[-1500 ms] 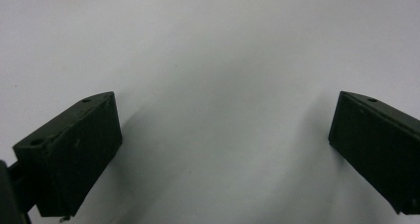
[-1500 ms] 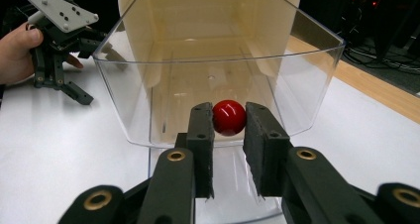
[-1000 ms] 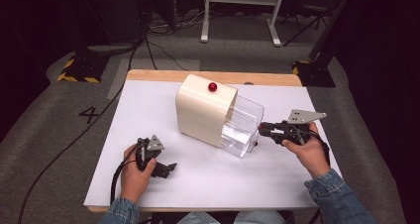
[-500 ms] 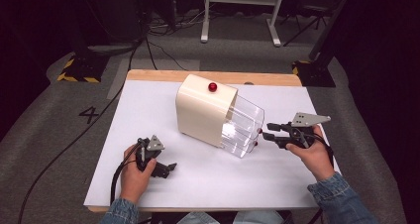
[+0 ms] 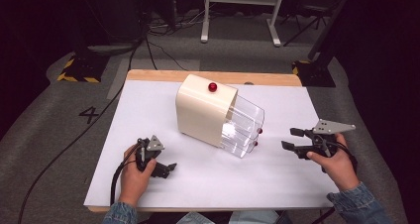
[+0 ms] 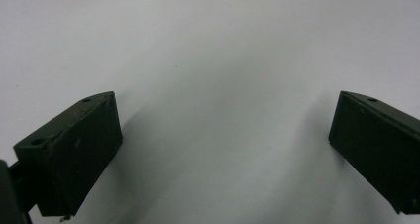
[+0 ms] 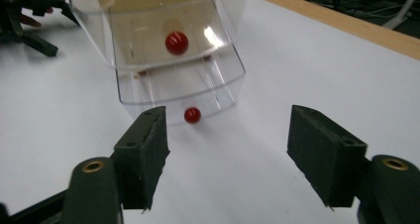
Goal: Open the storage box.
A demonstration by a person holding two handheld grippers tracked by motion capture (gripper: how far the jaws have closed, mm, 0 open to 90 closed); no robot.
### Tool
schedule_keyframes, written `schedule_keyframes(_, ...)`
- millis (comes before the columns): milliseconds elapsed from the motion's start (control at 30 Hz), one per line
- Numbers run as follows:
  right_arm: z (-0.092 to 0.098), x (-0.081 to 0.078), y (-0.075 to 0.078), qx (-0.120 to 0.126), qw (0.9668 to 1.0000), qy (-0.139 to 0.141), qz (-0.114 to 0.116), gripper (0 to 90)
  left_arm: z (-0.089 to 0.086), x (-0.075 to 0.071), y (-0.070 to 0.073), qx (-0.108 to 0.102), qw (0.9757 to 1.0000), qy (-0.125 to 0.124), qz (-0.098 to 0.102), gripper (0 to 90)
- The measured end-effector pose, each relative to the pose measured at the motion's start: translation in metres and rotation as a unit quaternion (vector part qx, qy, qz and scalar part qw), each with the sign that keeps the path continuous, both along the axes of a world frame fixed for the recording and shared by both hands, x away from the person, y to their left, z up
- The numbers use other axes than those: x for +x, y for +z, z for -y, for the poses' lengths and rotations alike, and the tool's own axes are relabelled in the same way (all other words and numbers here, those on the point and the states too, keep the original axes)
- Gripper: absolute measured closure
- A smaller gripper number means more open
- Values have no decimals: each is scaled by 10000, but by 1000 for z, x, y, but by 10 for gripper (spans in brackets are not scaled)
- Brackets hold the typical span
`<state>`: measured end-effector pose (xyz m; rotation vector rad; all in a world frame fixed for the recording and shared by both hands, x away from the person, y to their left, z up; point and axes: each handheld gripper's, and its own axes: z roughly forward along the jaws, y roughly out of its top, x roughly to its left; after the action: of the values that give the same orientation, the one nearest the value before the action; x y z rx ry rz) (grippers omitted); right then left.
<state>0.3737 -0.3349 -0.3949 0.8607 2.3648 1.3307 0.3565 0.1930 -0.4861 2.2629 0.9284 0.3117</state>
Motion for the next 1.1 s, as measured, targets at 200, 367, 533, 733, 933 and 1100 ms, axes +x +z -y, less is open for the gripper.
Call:
schedule_keyframes(200, 23, -10, -9, -310, 9991, -236, -151, 267, 0, 0, 0, 0, 10000, -1, -2, 0)
schedule_keyframes(367, 40, -13, -20, -407, 9975, -450, -365, 234, 0, 0, 0, -3, 10000, -1, -3, 0)
schedule_keyframes(533, 50, -13, -35, -626, 9950, -545, -562, 214, 0, 0, 0, -3, 10000, -3, -4, 0)
schedule_keyframes(733, 60, -12, -53, -966, 9895, -618, -876, 196, 0, 0, 0, -2, 10000, -4, -5, 0)
schedule_keyframes(933, 60, -13, -70, -1034, 9895, -626, -791, 176, 0, 0, 0, -1, 10000, -5, -6, 0)
schedule_keyframes(1100, 56, -13, -80, -1182, 9882, -835, -512, 159, 0, 0, 0, -1, 10000, -5, -7, 0)
